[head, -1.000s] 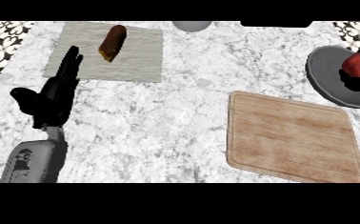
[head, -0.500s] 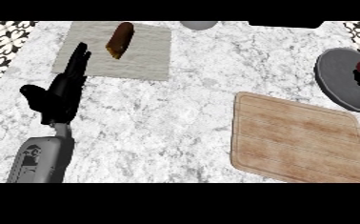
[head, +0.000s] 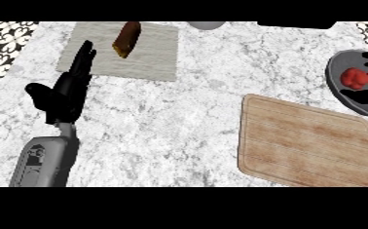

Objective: Pick the bell pepper from the cutting board and place it in the pan

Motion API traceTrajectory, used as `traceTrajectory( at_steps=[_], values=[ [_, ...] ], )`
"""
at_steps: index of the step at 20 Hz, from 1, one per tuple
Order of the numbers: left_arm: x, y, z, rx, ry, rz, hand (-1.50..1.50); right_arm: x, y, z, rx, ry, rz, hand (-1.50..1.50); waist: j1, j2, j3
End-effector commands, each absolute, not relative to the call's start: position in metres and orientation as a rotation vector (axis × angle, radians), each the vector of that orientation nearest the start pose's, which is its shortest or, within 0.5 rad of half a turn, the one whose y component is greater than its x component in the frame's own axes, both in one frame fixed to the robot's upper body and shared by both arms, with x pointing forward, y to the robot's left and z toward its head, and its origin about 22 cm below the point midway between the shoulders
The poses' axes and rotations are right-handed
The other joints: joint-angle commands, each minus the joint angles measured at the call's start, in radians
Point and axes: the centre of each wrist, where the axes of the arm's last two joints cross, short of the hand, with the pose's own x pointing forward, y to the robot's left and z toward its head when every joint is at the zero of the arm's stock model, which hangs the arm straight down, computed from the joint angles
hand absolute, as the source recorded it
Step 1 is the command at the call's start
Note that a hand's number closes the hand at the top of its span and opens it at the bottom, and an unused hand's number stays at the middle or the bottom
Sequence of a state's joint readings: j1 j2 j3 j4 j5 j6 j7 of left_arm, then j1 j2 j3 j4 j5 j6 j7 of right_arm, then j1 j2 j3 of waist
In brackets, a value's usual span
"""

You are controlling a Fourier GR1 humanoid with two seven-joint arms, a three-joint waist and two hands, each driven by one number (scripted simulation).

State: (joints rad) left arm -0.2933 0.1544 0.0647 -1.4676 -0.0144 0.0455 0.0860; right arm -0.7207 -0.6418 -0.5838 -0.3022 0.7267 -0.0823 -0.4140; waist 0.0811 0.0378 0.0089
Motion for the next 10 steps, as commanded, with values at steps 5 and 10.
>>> traceTrajectory(
  at_steps=[5,10],
  values=[
    [0.31,0.247,0.059,0.141,-1.659,-0.087,0.0,0.339,-0.479,0.047,-0.796,-1.473,0.298,-1.5,-0.01,-0.005,0.001],
    [0.309,0.272,0.058,0.158,-1.654,-0.078,0.0,0.324,-0.496,0.046,-0.768,-1.637,0.061,-1.5,-0.035,-0.011,-0.001]
  ],
)
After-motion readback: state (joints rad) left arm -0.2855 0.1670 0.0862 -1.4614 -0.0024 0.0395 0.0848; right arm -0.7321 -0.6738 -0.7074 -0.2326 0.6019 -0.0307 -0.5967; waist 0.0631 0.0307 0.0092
